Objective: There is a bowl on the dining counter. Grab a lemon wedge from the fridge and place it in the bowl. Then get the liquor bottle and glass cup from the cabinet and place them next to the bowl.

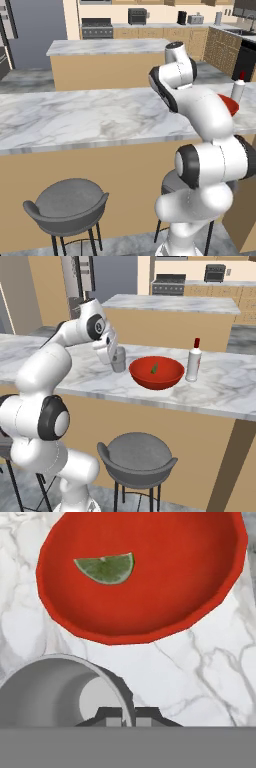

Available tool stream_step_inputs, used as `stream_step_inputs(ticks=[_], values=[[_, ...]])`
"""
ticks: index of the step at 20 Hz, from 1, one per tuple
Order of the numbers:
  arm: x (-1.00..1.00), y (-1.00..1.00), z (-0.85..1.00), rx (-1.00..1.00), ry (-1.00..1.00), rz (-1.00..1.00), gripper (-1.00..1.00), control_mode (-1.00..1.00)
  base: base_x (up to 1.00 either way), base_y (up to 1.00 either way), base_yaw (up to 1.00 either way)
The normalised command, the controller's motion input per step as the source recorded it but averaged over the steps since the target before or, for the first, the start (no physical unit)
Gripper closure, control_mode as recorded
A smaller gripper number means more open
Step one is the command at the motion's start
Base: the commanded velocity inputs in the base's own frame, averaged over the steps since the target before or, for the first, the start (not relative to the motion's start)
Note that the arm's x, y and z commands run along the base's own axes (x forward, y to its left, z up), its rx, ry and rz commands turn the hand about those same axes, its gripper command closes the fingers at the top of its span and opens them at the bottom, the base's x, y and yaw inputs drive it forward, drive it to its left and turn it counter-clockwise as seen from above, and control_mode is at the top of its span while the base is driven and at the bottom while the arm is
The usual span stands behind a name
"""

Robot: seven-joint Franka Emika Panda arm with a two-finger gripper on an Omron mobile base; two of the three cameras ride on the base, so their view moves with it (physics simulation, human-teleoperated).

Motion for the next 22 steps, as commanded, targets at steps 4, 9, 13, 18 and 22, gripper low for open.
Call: stream_step_inputs(ticks=[4, 9, 13, 18, 22], values=[[0.02, 0.00, -0.11, 0.07, 0.08, -0.19, 1.00, -1.00, 0.00, 0.00, 0.00], [0.25, 0.00, -0.15, 0.02, 0.01, -0.14, 1.00, -1.00, 0.00, 0.00, 0.00], [0.15, 0.00, -0.31, 0.00, 0.00, -0.08, 1.00, -1.00, 0.00, 0.00, 0.00], [0.00, 0.00, -0.33, 0.00, 0.00, -0.05, 1.00, -1.00, 0.00, 0.00, 0.00], [0.00, 0.00, -0.25, 0.00, 0.00, -0.04, 1.00, -1.00, 0.00, 0.00, 0.00]])
